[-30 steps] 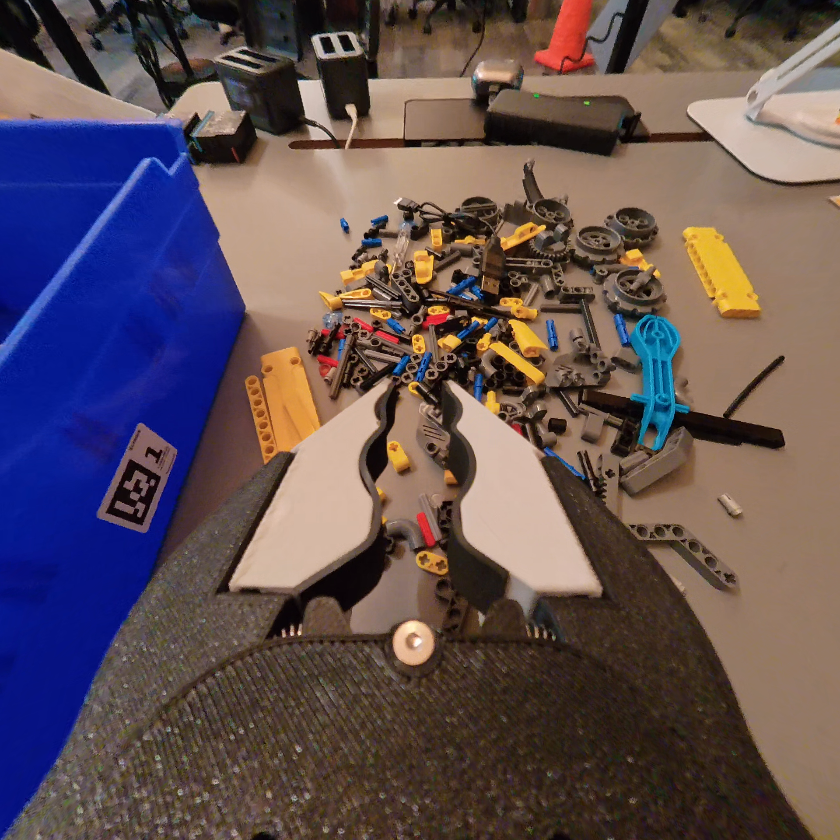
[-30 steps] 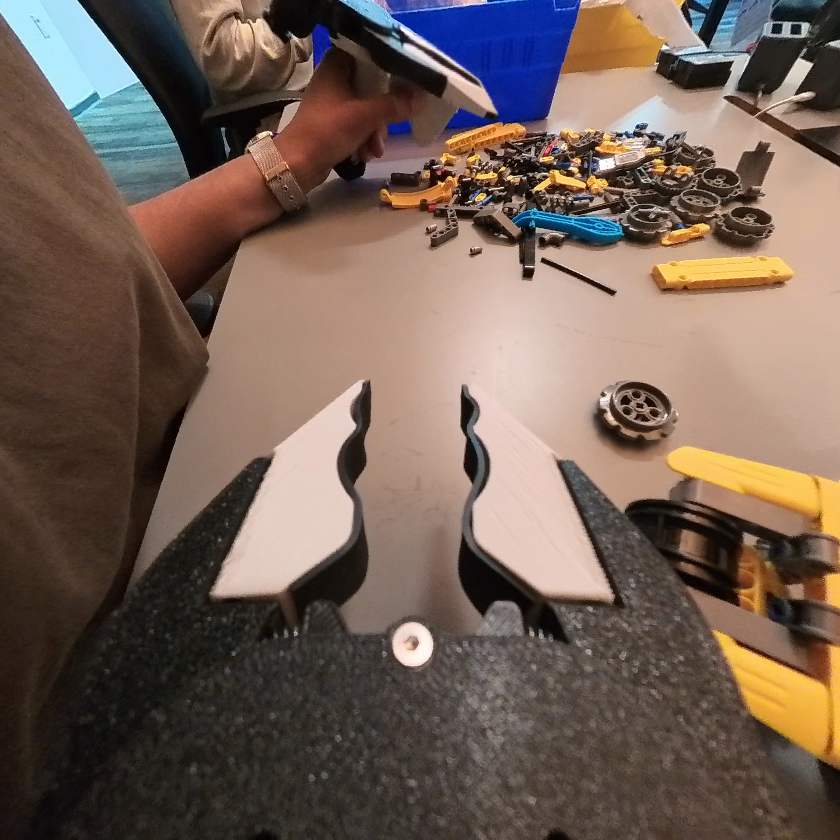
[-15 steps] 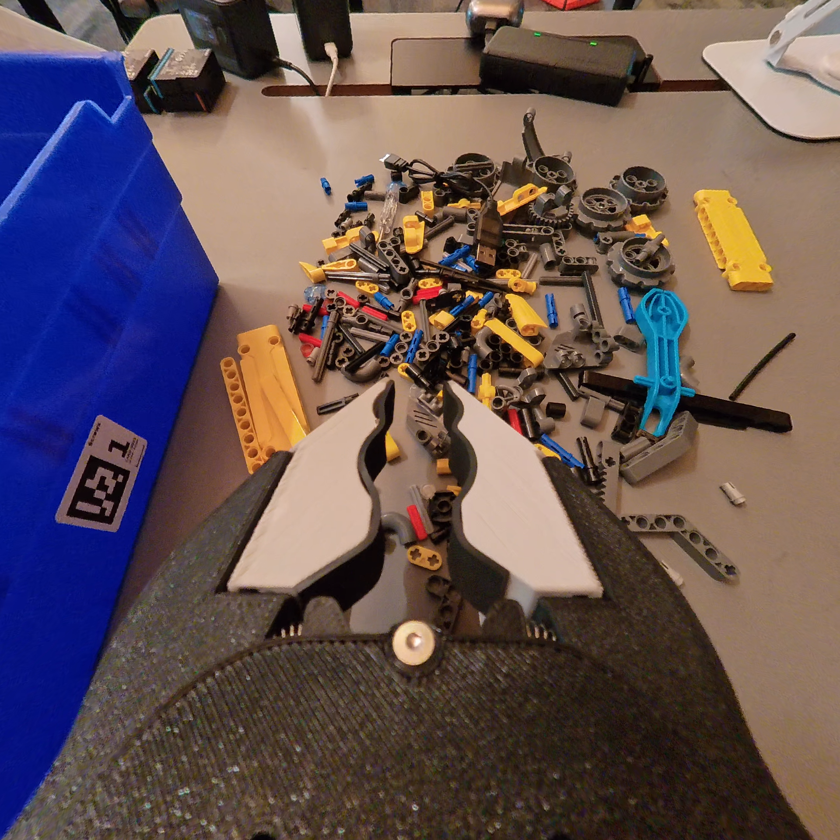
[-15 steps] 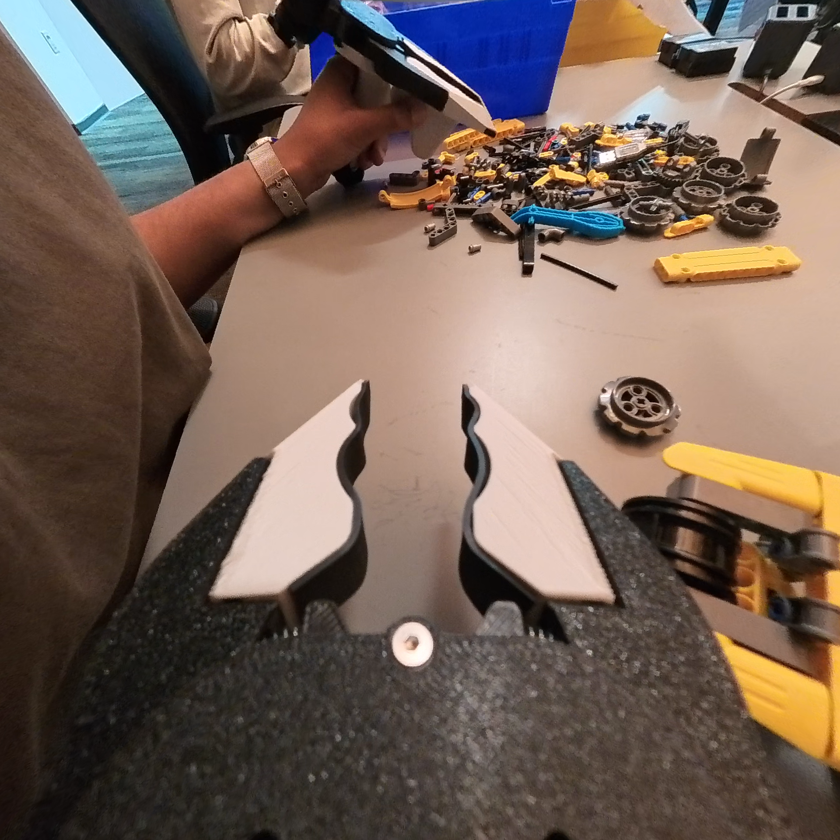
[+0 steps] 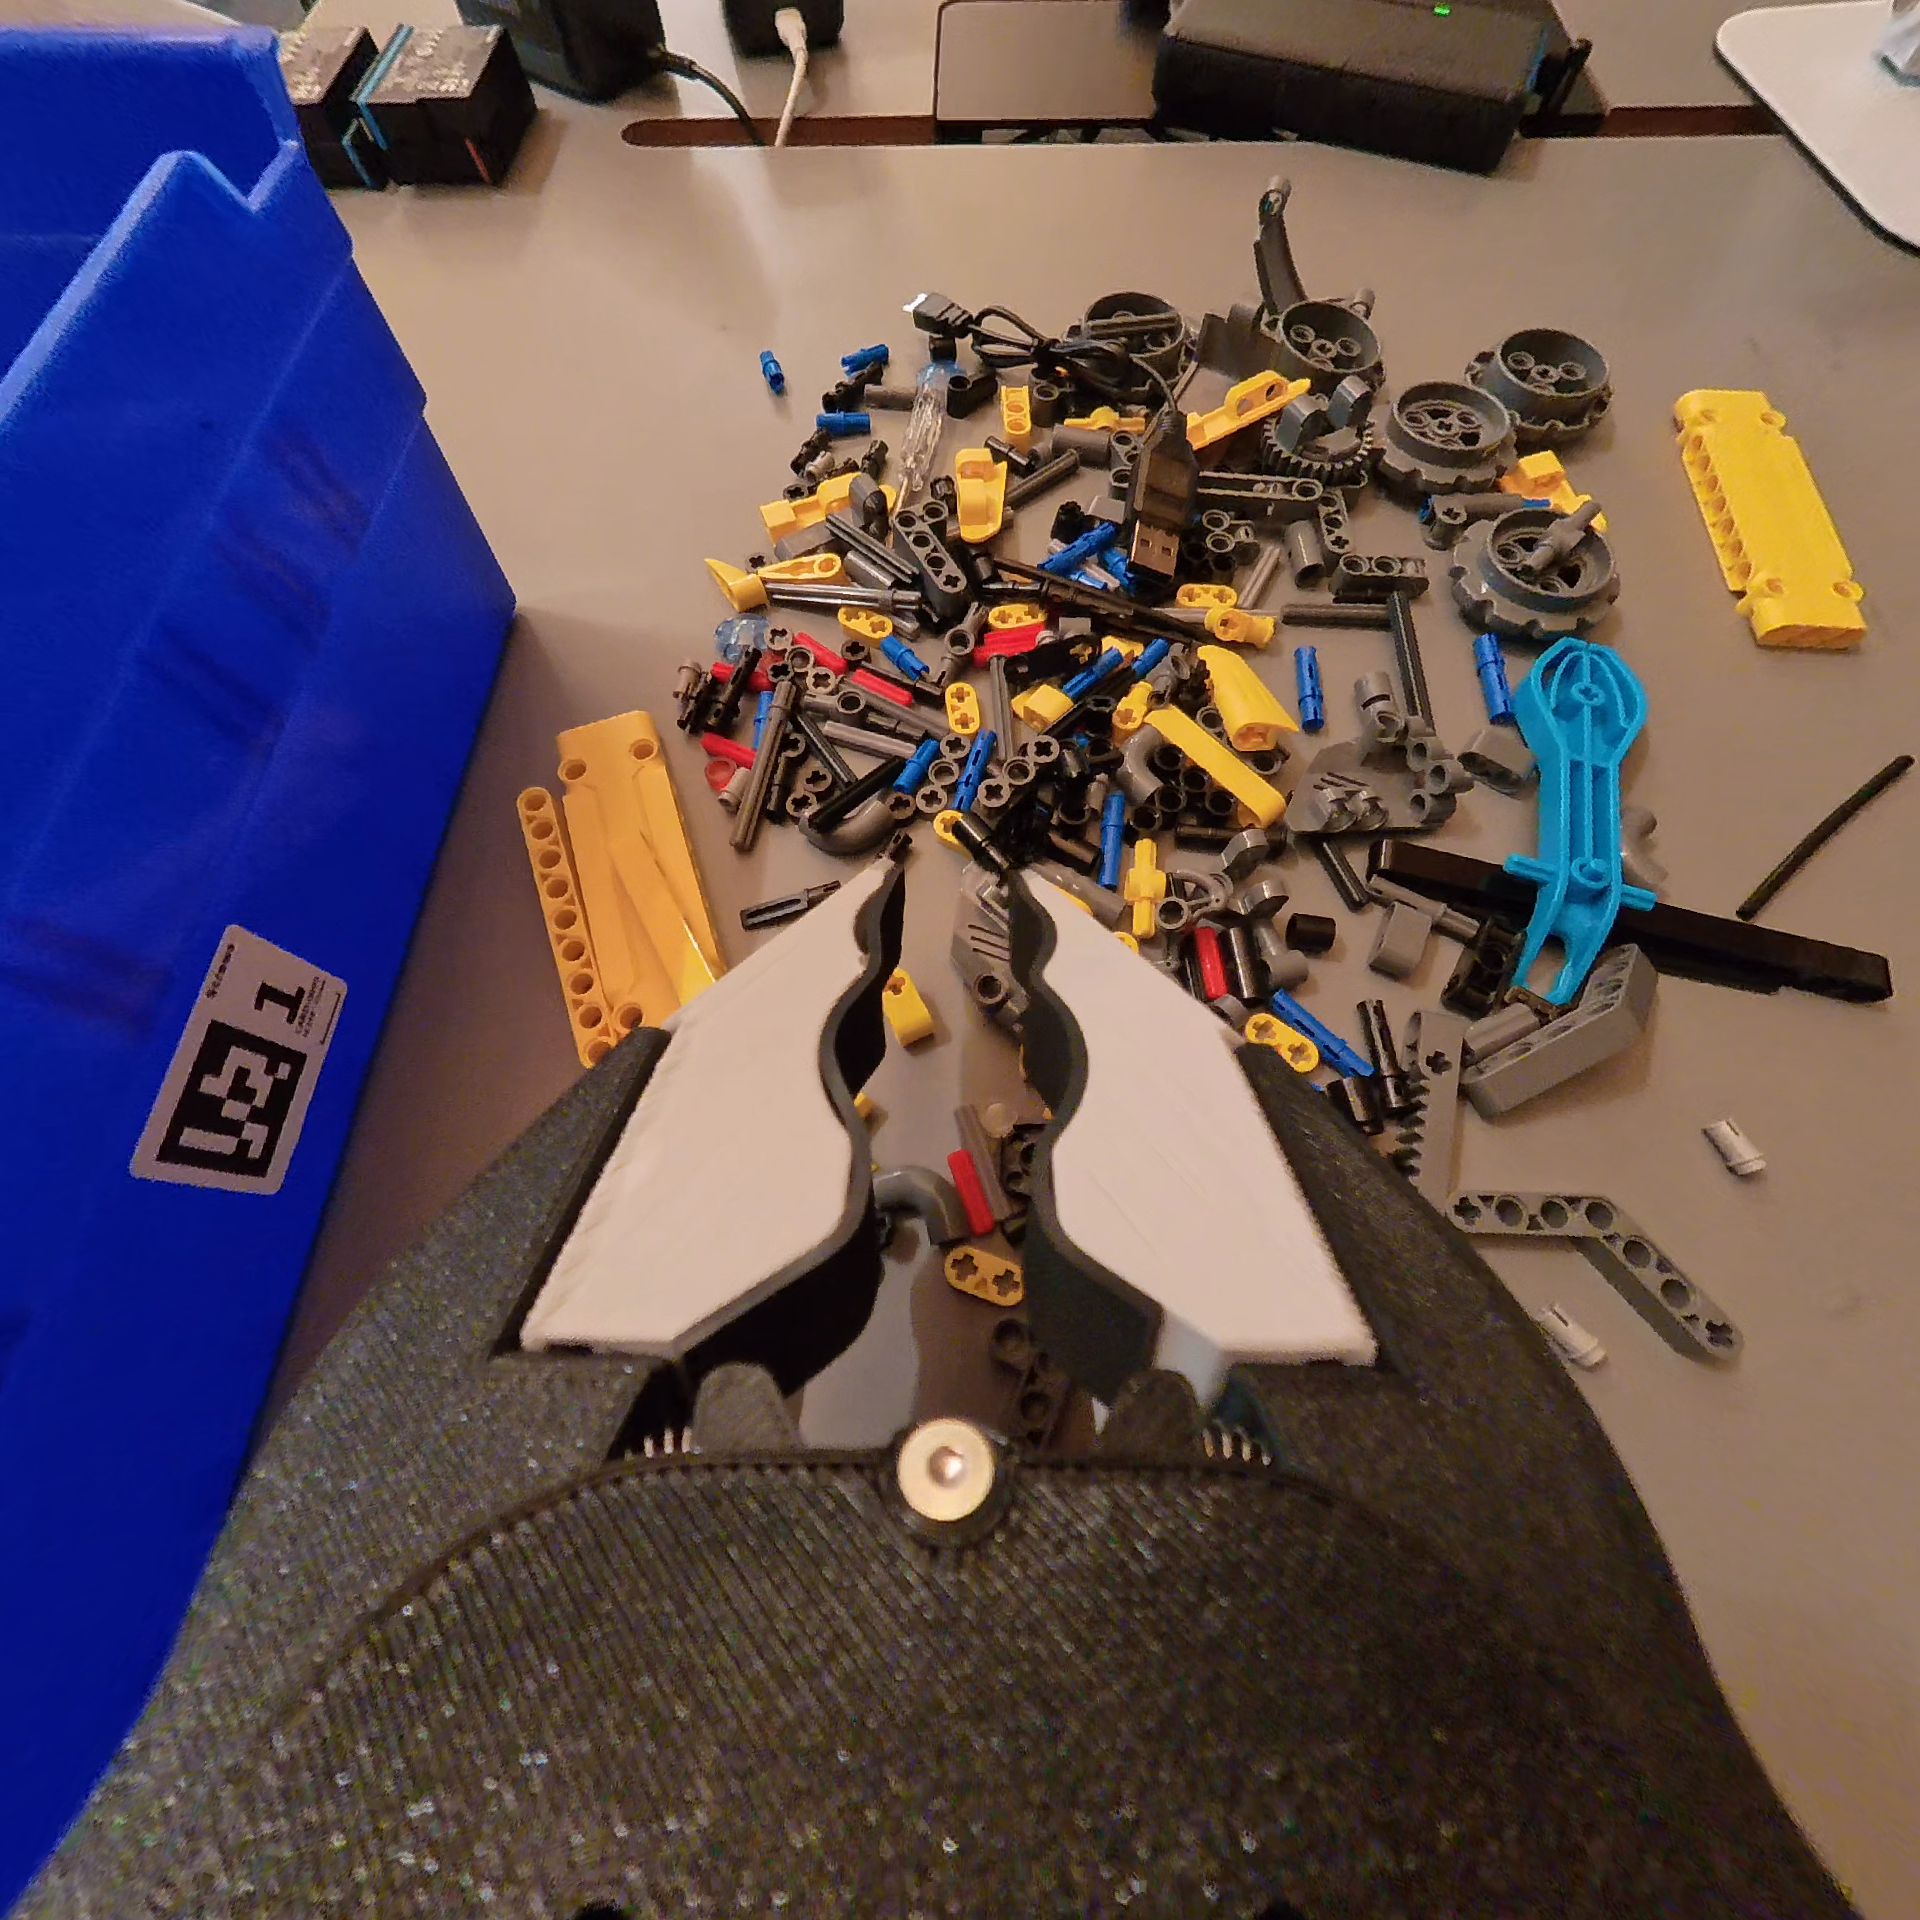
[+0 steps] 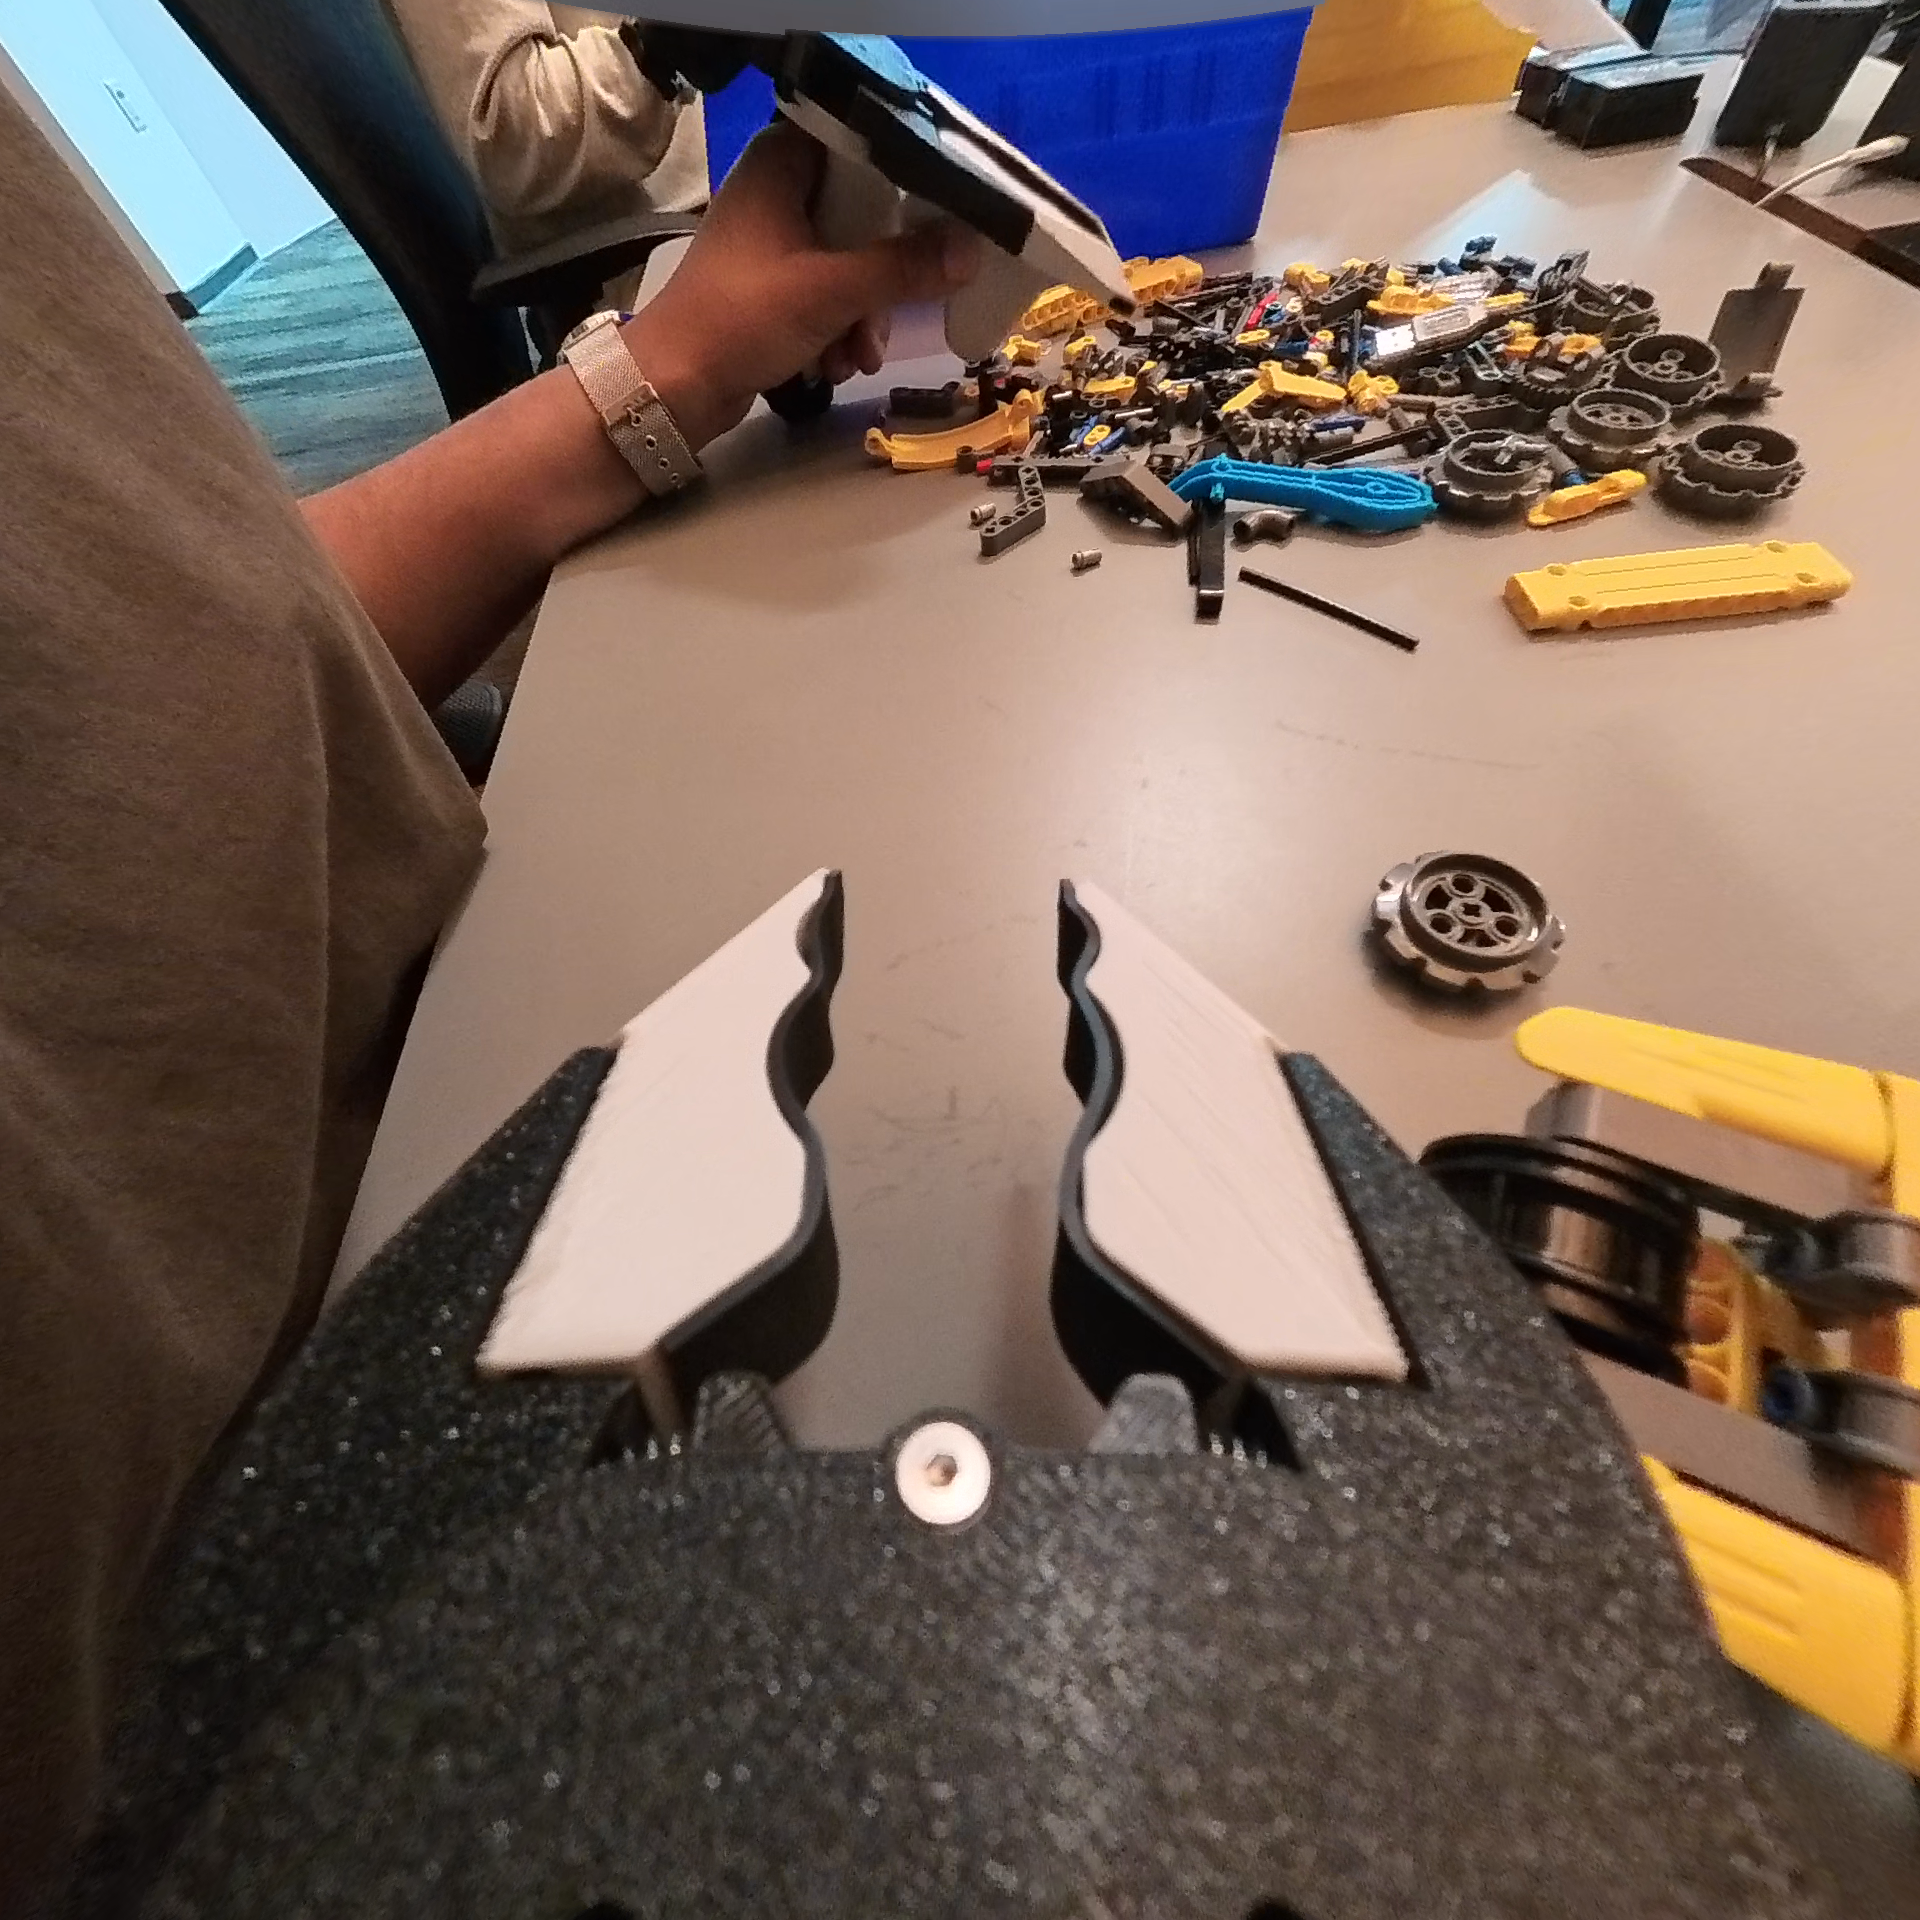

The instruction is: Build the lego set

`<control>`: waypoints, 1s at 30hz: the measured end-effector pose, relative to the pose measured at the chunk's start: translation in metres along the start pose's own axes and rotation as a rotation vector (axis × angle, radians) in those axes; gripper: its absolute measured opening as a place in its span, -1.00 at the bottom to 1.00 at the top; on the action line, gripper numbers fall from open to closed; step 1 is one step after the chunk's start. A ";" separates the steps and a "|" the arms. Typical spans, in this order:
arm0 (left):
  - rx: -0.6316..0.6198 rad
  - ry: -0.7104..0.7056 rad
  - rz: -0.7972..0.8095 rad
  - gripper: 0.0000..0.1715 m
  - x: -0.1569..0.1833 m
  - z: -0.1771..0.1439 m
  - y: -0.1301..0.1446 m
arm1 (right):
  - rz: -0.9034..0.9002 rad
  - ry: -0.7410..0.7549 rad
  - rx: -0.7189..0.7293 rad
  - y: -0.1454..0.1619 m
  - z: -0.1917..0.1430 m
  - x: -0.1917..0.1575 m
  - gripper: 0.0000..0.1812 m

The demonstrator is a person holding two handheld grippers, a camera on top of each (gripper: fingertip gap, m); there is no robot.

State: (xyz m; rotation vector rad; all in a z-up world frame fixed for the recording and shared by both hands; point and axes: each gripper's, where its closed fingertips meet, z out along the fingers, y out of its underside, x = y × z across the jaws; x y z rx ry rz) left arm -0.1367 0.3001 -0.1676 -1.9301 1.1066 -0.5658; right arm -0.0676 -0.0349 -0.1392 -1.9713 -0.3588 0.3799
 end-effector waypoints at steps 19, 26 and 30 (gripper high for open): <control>-0.014 -0.002 0.014 -0.80 0.001 0.002 0.002 | 0.009 -0.004 -0.007 0.001 0.001 0.001 -0.54; -0.018 -0.001 0.017 -0.78 0.002 0.002 0.002 | 0.011 -0.005 -0.009 0.001 0.001 0.001 -0.54; -0.023 -0.003 0.025 -0.77 0.002 0.003 0.003 | 0.013 -0.007 -0.010 0.001 0.001 0.001 -0.54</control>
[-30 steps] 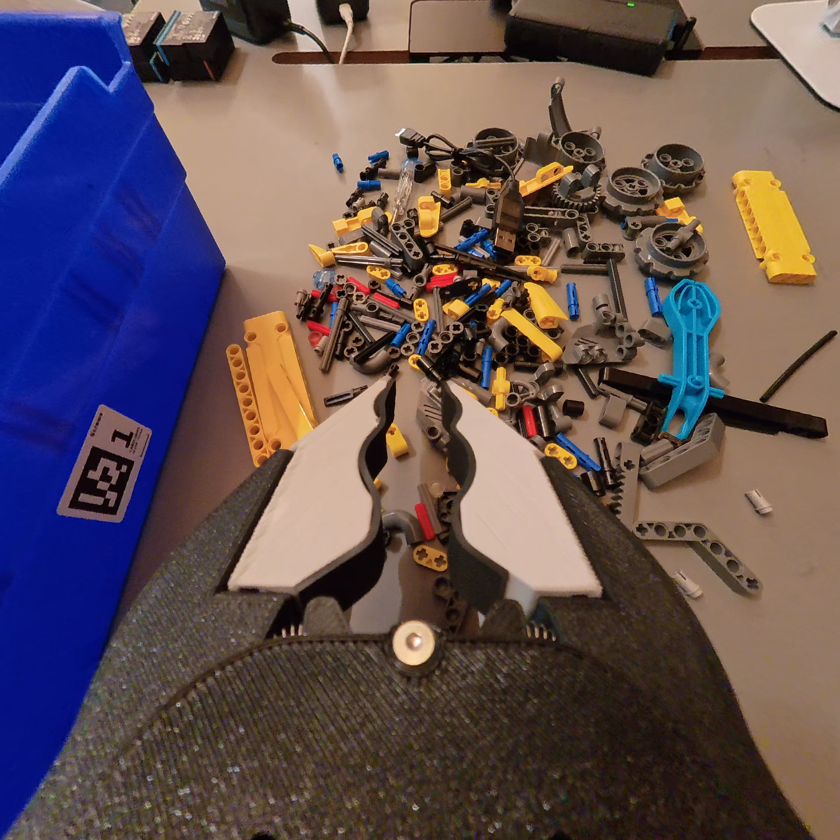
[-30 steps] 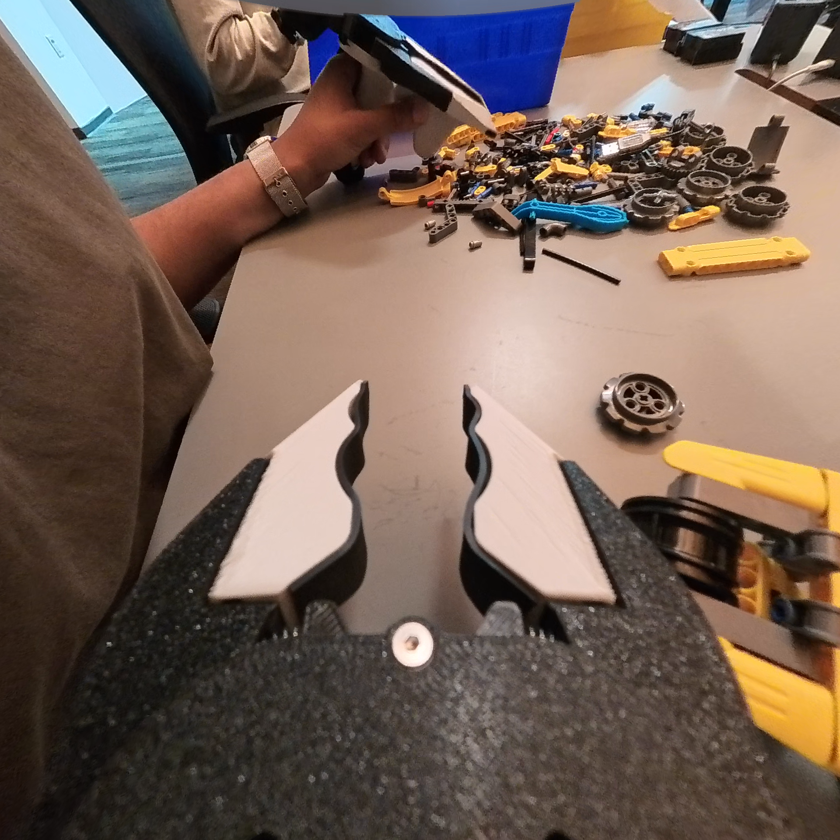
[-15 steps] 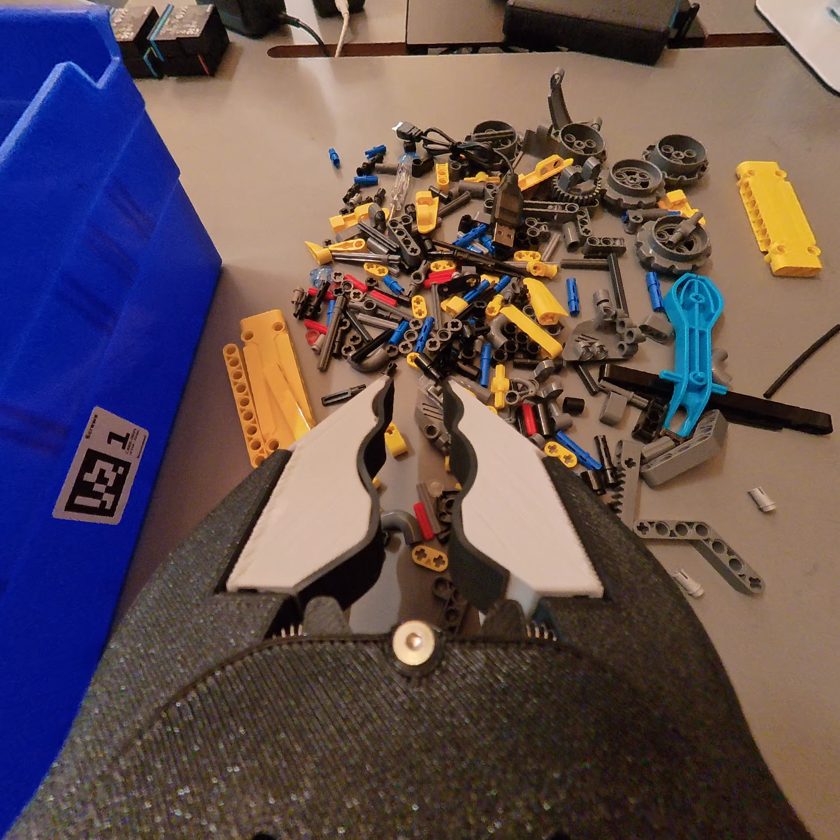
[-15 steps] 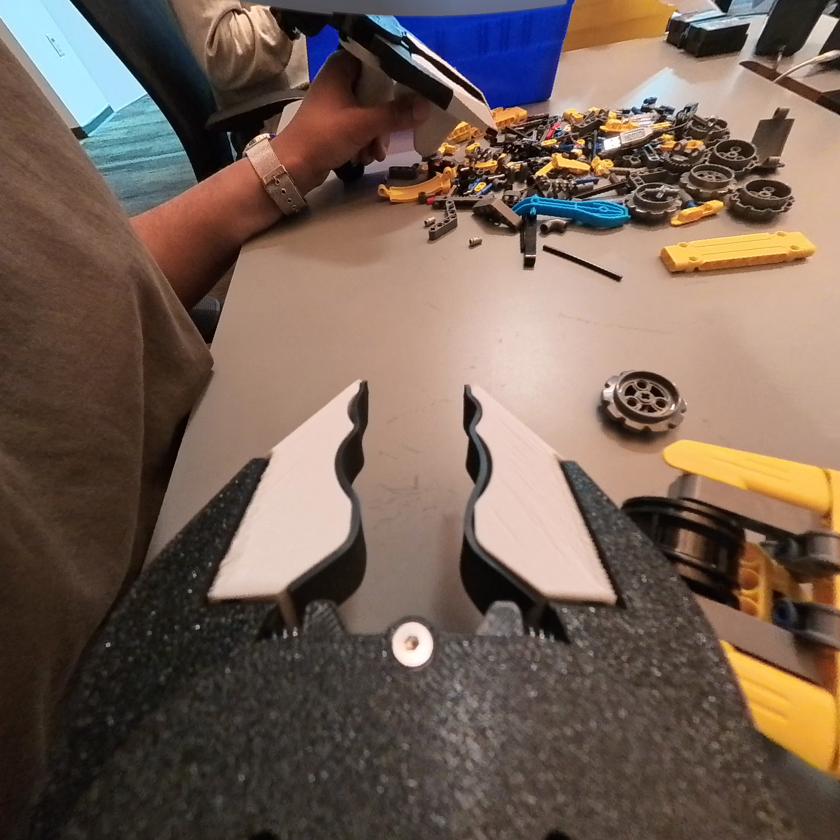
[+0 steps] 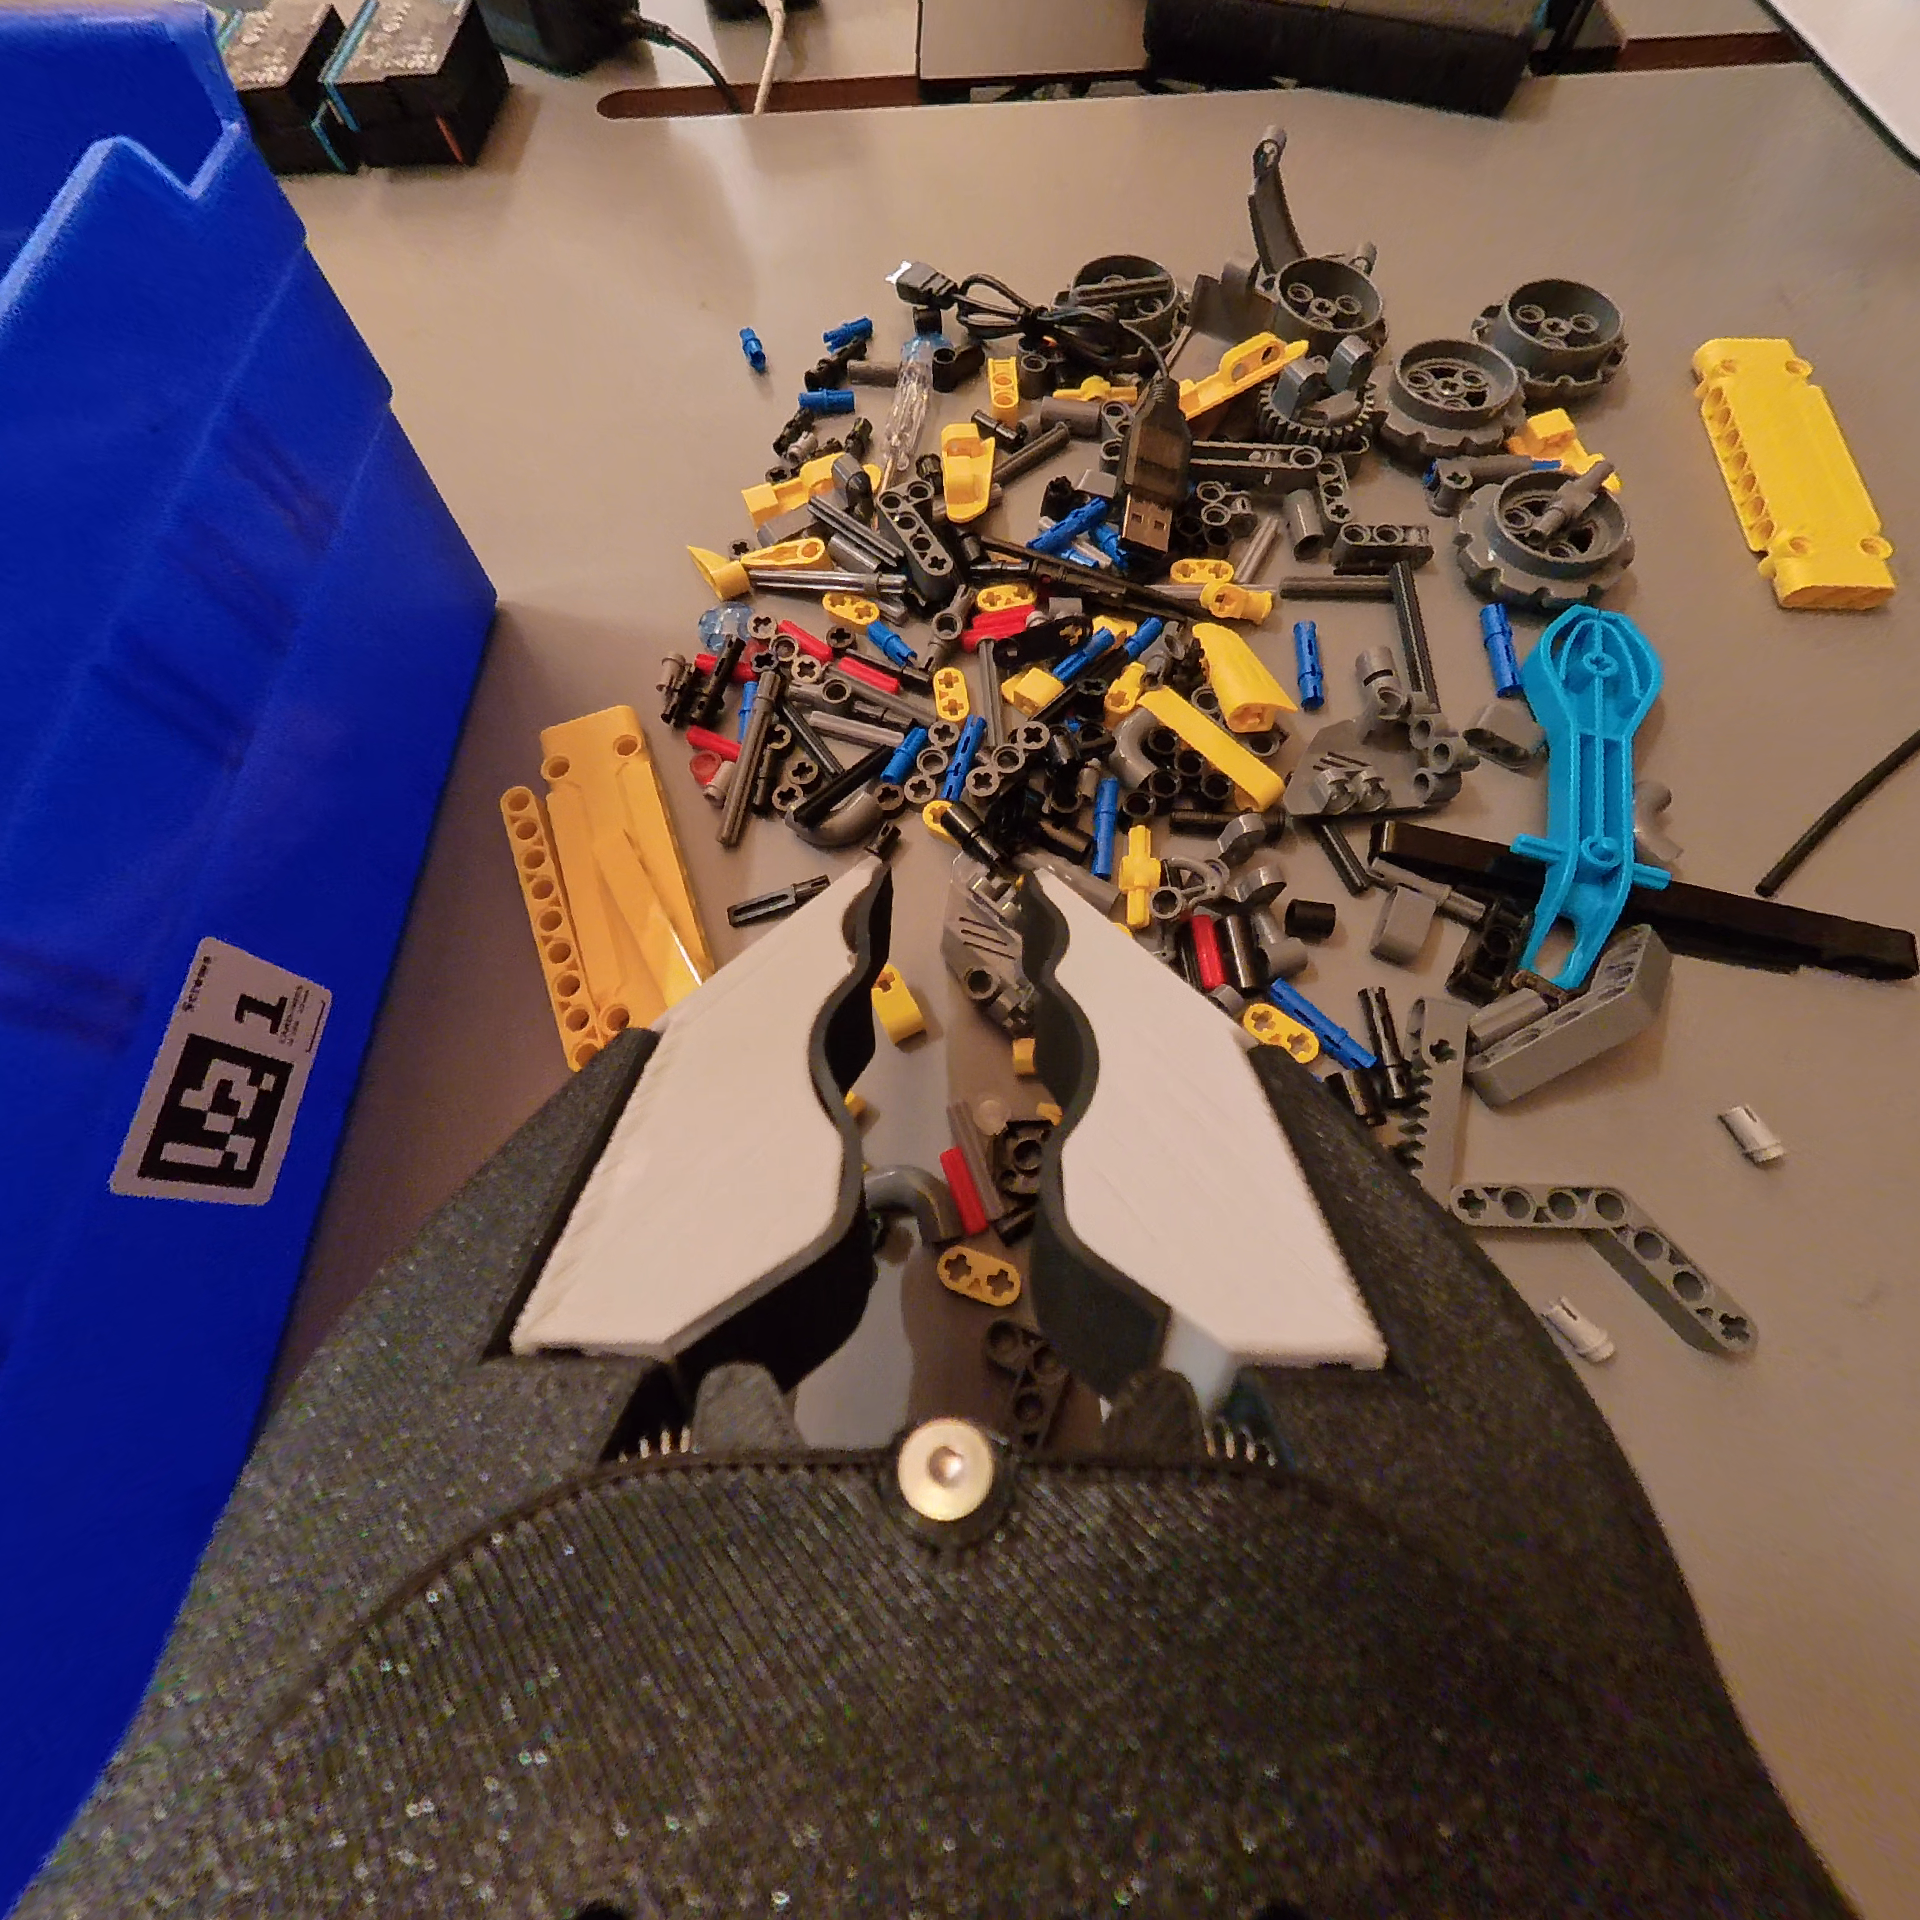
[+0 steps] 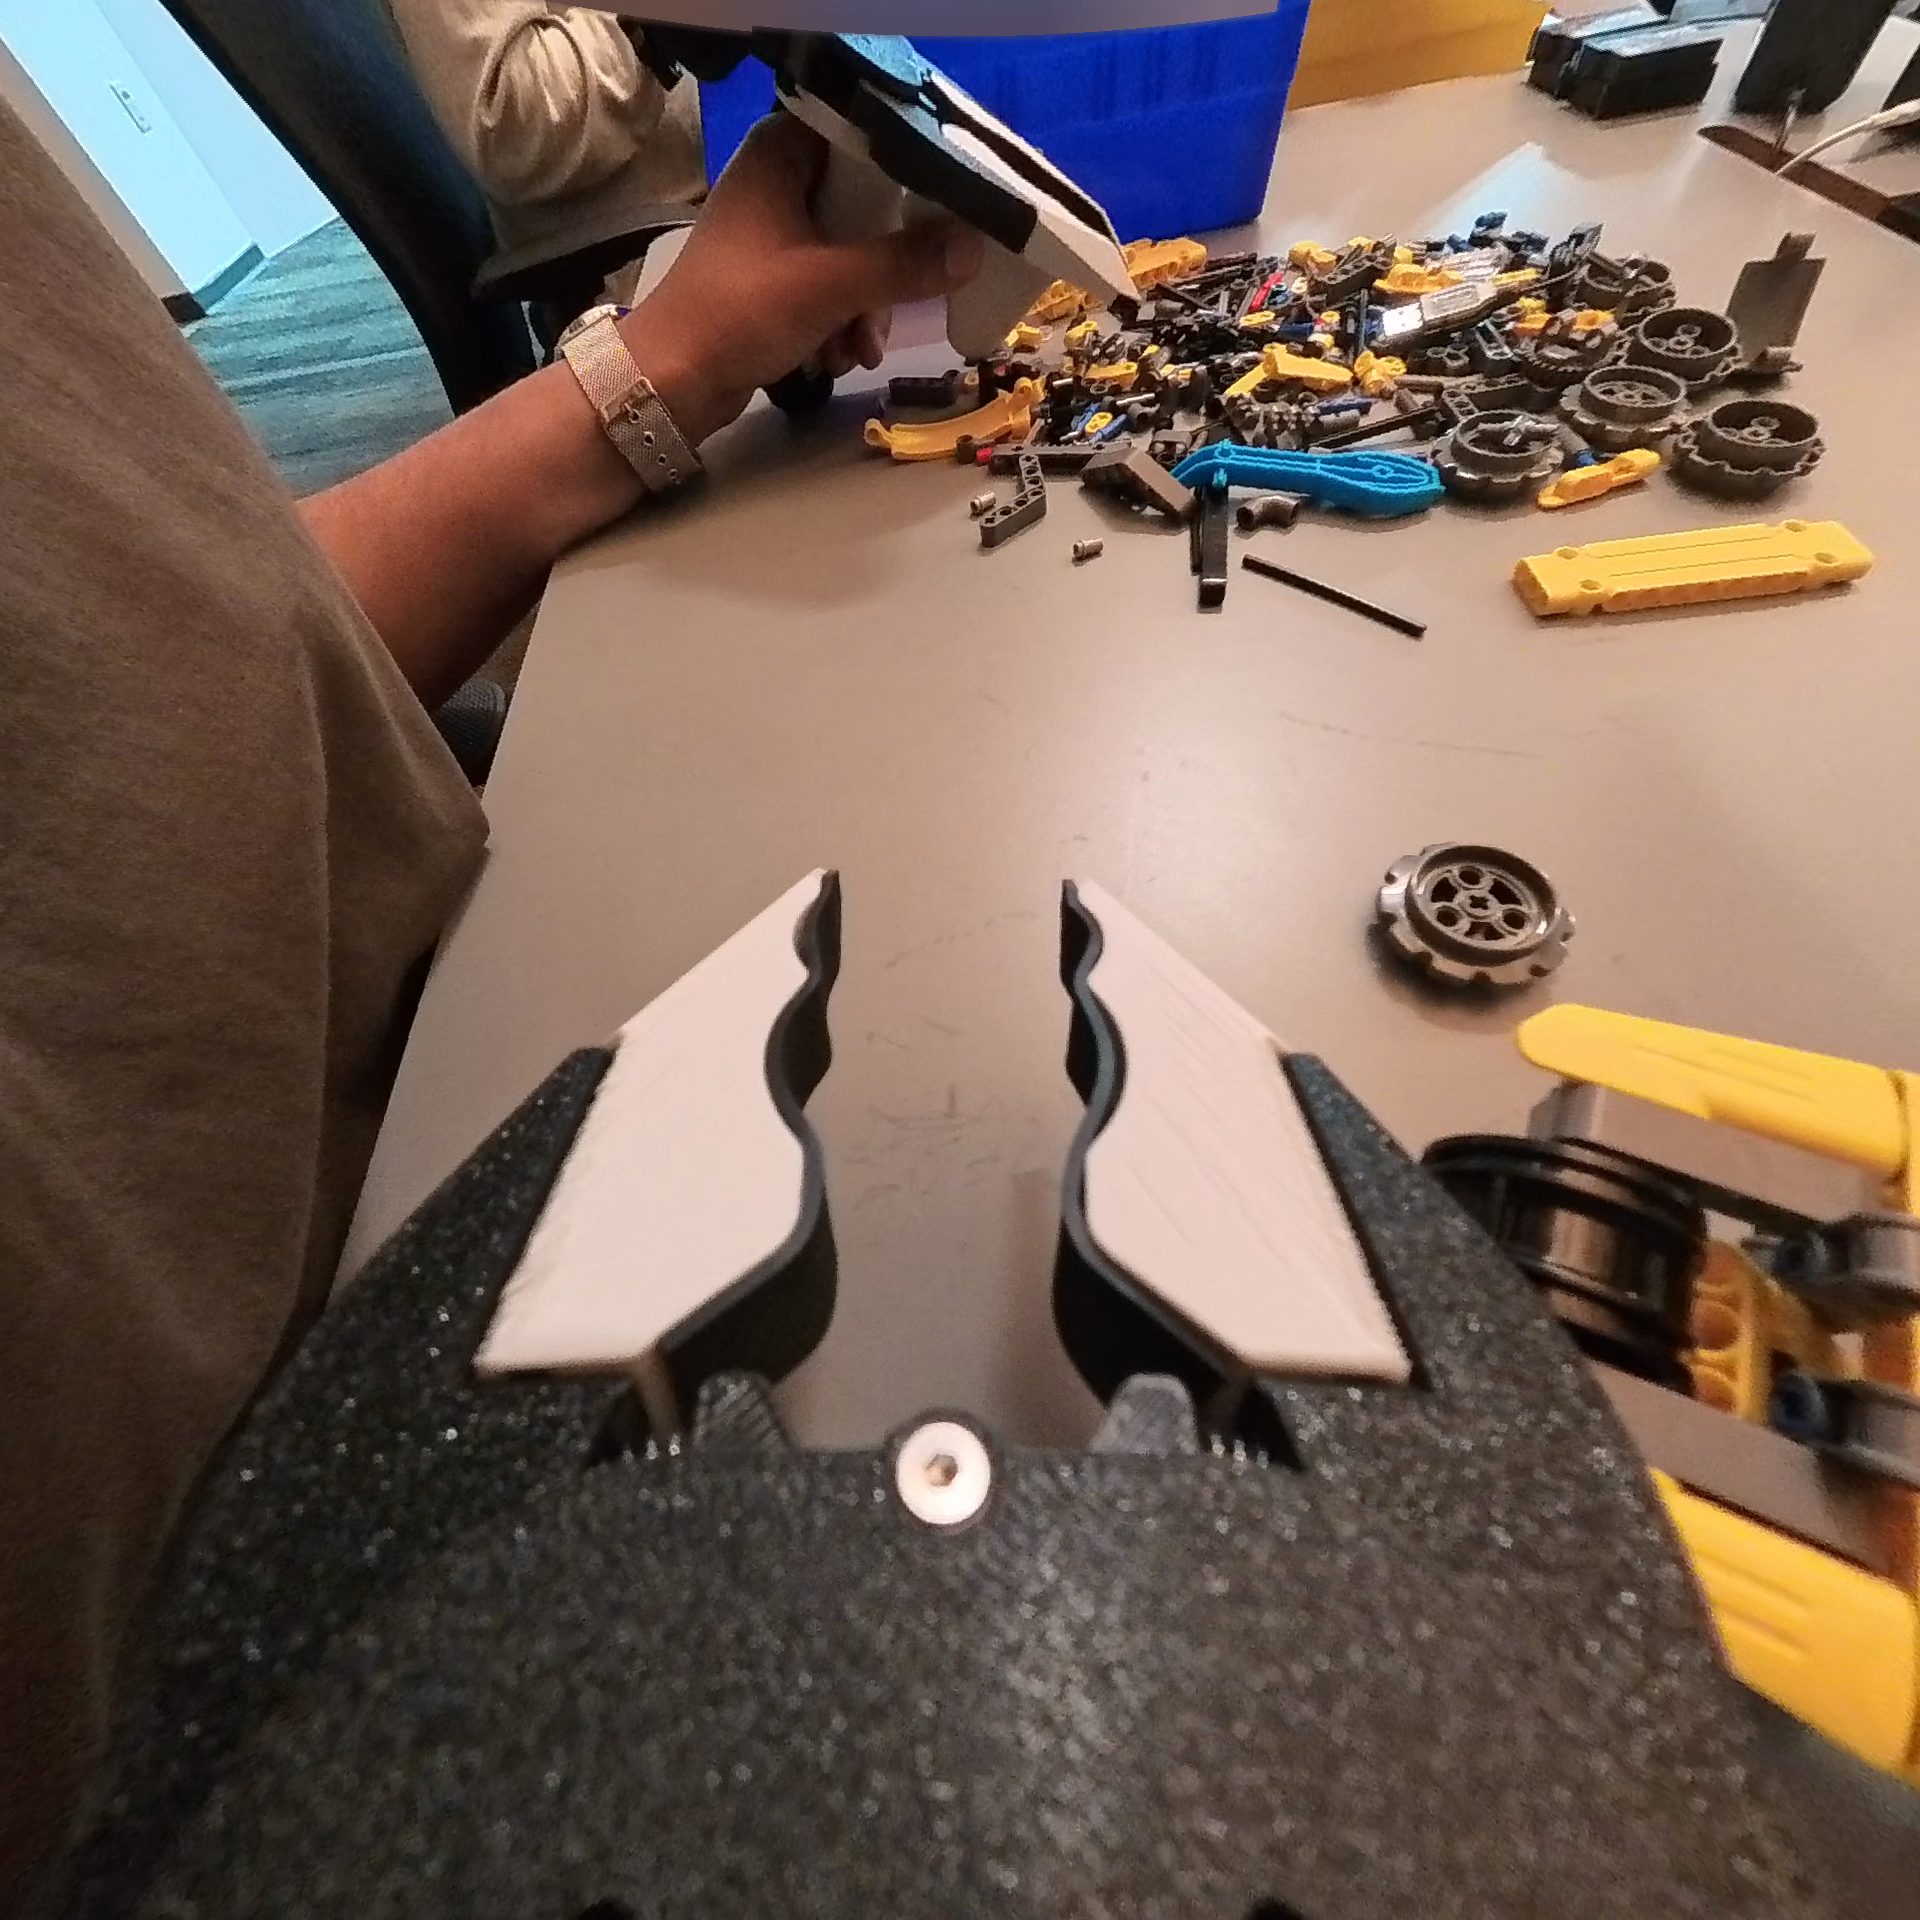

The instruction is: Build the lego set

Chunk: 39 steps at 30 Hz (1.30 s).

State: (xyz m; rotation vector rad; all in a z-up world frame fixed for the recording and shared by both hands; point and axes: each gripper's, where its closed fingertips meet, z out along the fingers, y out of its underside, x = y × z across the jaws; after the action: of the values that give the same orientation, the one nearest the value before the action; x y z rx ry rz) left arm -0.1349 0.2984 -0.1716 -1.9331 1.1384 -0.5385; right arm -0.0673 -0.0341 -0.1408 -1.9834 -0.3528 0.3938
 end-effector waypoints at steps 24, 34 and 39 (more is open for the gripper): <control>-0.019 0.018 0.012 -0.69 0.005 0.002 0.002 | 0.011 -0.006 -0.005 0.001 0.001 0.001 -0.53; -0.031 0.023 0.022 -0.65 0.007 0.003 0.004 | 0.017 -0.009 -0.006 0.001 0.001 0.001 -0.53; -0.005 0.019 0.026 -0.66 0.007 0.001 0.001 | 0.024 -0.012 -0.004 0.001 0.001 0.002 -0.52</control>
State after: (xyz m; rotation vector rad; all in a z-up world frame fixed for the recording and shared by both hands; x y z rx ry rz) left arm -0.1312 0.2925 -0.1726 -1.9184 1.1758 -0.5413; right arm -0.0658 -0.0330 -0.1420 -1.9915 -0.3378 0.4204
